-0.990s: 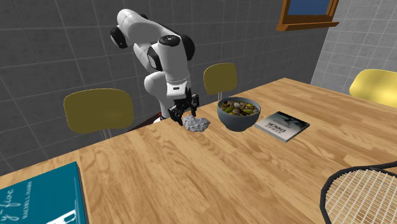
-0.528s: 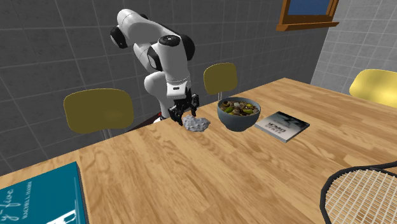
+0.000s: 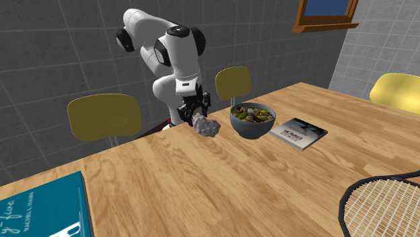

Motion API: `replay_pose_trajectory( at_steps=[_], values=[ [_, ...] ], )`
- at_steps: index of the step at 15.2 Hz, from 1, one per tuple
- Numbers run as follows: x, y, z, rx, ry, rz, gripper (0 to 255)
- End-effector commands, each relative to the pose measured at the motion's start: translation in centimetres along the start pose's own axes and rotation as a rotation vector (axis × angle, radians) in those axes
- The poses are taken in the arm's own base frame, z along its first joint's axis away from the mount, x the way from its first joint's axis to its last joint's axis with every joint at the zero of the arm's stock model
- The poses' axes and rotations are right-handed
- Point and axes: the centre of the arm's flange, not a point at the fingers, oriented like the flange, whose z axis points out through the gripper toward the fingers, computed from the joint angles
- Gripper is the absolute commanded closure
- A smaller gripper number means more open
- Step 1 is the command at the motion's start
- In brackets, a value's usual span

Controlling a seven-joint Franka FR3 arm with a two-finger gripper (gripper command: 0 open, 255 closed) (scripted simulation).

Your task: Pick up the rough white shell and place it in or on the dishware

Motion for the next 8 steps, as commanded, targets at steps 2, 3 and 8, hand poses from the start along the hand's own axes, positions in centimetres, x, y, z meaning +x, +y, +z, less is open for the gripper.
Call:
replay_pose_trajectory(
  at_steps=[2,3,8],
  values=[
    [-0.2,-0.4,-1.6,0.000,0.000,0.000,255],
    [-0.2,-0.5,-2.1,0.000,0.000,0.000,255],
    [-0.3,-1.1,-4.7,0.000,0.000,0.000,255]
  ],
)
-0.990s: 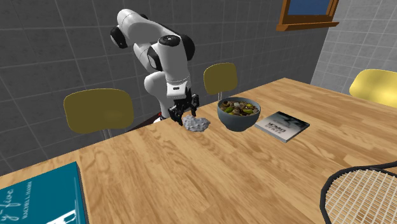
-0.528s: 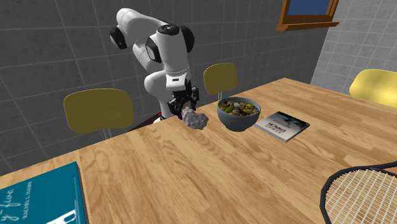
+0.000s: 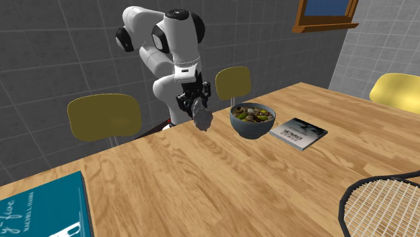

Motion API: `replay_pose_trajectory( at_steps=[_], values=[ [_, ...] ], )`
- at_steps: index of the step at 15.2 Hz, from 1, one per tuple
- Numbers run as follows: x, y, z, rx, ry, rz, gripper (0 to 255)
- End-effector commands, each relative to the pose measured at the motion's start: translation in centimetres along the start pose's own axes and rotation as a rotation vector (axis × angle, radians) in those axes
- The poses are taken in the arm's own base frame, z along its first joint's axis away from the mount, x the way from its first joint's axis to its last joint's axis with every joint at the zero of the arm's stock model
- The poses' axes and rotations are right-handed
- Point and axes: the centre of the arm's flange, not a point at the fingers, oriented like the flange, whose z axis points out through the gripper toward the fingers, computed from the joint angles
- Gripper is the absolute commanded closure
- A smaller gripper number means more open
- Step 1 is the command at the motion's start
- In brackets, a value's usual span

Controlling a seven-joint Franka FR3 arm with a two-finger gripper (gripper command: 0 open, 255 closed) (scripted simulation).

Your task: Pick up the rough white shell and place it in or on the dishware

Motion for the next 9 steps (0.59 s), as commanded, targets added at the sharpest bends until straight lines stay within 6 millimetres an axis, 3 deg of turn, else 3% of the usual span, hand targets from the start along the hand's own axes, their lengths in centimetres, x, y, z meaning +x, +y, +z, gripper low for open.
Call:
replay_pose_trajectory(
  at_steps=[1,9],
  values=[
    [-0.1,-0.2,-1.0,0.000,0.000,0.000,255],
    [-0.3,-1.1,-5.1,0.000,0.000,0.000,255]
  ],
)
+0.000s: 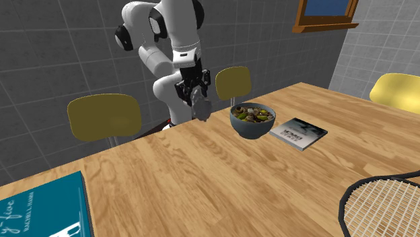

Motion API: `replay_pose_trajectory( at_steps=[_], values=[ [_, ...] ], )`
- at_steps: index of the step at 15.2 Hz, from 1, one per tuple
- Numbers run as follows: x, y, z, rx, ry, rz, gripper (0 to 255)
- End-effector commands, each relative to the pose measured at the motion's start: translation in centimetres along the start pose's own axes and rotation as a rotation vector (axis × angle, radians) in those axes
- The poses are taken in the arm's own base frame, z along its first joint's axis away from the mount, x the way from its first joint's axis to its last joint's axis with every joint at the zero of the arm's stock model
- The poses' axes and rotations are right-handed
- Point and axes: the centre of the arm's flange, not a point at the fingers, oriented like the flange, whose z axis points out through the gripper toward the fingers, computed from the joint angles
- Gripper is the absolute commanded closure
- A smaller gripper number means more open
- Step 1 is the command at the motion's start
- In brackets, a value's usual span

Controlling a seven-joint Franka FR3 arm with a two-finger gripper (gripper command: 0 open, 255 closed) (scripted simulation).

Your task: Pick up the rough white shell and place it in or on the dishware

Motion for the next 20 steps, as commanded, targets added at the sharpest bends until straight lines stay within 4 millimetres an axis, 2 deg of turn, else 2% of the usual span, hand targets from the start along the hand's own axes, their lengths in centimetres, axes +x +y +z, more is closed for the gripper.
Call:
replay_pose_trajectory(
  at_steps=[1,8,20],
  values=[
    [-0.1,-0.3,-1.1,0.000,0.000,0.000,255],
    [-0.2,-1.0,-4.5,0.000,0.000,0.000,255],
    [10.0,-13.1,-4.2,0.000,0.000,0.000,255]
  ],
)
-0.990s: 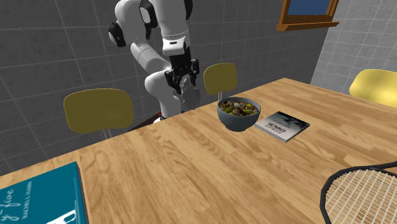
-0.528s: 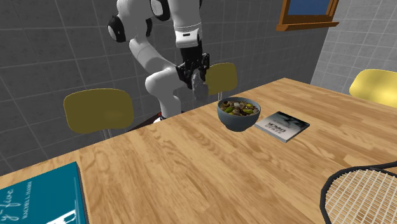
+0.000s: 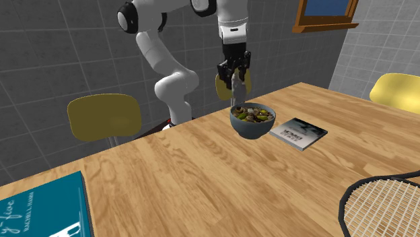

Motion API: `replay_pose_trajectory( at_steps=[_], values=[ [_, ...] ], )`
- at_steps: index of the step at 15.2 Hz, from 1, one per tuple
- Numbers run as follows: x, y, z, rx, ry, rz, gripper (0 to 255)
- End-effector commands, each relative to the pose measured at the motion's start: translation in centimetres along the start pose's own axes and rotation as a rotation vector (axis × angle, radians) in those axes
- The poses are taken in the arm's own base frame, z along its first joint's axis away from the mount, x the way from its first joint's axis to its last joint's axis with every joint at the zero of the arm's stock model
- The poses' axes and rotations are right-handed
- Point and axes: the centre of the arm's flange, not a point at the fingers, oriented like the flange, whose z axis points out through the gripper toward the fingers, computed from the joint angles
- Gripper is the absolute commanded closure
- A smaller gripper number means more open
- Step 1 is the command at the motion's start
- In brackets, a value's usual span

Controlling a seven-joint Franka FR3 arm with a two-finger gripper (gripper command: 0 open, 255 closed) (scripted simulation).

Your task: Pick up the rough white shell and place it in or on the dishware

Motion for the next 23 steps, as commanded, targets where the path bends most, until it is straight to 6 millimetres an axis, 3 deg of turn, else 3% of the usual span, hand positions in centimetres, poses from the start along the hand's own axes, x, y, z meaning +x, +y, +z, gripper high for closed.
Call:
replay_pose_trajectory(
  at_steps=[1,2,19,23],
  values=[
    [1.8,-2.0,0.4,0.001,0.000,0.000,255],
    [2.4,-2.7,0.4,0.001,0.000,0.000,255],
    [2.9,-0.8,9.2,0.001,0.000,0.000,255],
    [2.9,-0.8,9.2,0.001,0.000,0.000,255]
  ],
)
